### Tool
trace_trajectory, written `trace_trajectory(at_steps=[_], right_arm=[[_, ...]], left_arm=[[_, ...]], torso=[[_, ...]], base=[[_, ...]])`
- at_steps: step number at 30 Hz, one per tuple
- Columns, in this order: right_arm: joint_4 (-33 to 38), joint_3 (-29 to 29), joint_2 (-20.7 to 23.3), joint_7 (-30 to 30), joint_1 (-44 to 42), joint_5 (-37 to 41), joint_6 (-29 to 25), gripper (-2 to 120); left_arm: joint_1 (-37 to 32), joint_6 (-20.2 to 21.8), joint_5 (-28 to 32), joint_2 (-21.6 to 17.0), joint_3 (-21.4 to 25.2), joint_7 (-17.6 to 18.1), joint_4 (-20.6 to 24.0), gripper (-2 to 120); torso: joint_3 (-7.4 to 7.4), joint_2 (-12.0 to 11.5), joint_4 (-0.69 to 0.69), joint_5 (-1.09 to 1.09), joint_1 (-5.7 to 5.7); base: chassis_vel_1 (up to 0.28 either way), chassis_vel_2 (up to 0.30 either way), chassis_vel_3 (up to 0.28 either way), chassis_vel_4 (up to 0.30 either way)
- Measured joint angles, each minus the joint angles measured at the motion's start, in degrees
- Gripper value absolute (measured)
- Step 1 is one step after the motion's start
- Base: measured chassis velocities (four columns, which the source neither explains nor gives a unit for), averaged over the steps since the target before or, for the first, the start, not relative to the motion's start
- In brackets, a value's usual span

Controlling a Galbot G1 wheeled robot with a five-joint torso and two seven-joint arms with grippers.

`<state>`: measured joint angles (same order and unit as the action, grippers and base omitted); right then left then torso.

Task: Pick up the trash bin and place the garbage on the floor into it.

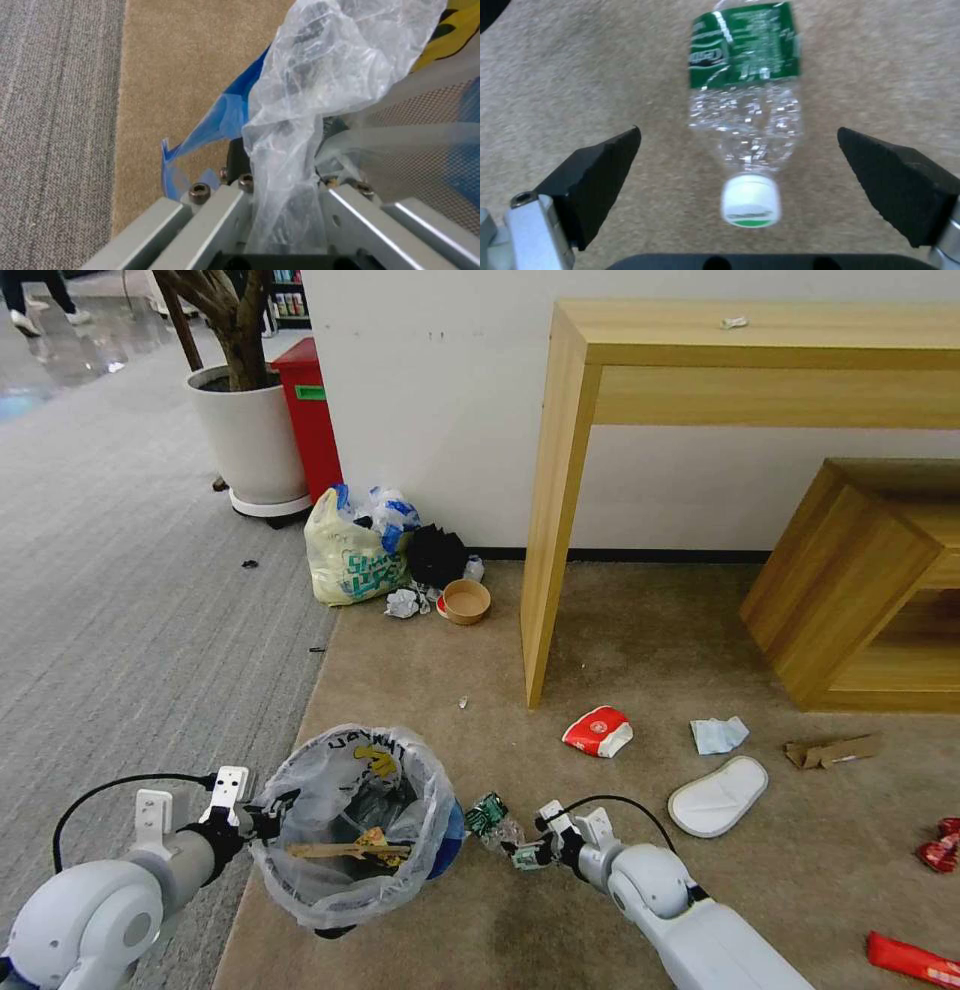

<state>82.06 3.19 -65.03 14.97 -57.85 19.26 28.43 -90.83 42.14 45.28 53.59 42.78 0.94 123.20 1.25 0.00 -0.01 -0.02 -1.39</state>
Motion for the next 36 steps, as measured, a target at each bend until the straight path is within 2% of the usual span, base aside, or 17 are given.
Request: trace_trajectory(at_steps=[5, 13, 17, 29, 33, 36], right_arm=[[-1.32, 3.52, -0.68, 0.01, 2.29, 1.54, 2.27, 100], [-3.77, 5.82, -2.69, -1.40, 4.49, 0.19, 4.61, 100], [-5.17, 6.57, -4.14, -3.59, 5.27, 0.24, 6.44, 98], [-9.08, 7.21, -6.44, -5.05, 7.67, -1.63, 7.21, 94], [-9.95, 7.43, -6.79, -5.37, 8.10, -1.66, 7.23, 90], [-11.24, 7.37, -7.37, -6.09, 8.59, -1.56, 7.32, 76]], left_arm=[[0.08, 0.00, 0.08, 0.29, 0.11, 0.15, 0.05, 0], [0.07, 0.00, 0.09, 0.52, 0.39, 0.14, -0.02, 0], [0.30, 0.00, 0.09, 0.53, 0.25, 0.08, -0.14, 0], [0.70, 0.00, 0.18, 0.45, 0.21, -0.34, -0.69, 0], [0.70, 0.00, 0.19, 0.53, 0.31, -0.46, -0.81, 0], [0.77, 0.00, 0.19, 0.45, 0.59, -0.72, -1.02, 0]], torso=[[0.00, 0.00, 0.00, -0.01, 0.00], [0.00, 0.00, 0.00, -0.01, 0.00], [0.00, 0.00, 0.00, 0.00, 0.00], [-0.01, 0.00, 0.00, -0.01, 0.00], [-0.01, 0.00, 0.00, 0.00, 0.00], [-0.01, 0.00, 0.00, 0.00, 0.00]], base=[[0.000, 0.000, 0.000, 0.000], [0.000, 0.000, 0.000, 0.000], [0.000, 0.000, 0.000, 0.000], [0.000, 0.000, 0.000, 0.000], [0.000, 0.000, 0.000, 0.000], [0.000, 0.000, 0.000, 0.000]])
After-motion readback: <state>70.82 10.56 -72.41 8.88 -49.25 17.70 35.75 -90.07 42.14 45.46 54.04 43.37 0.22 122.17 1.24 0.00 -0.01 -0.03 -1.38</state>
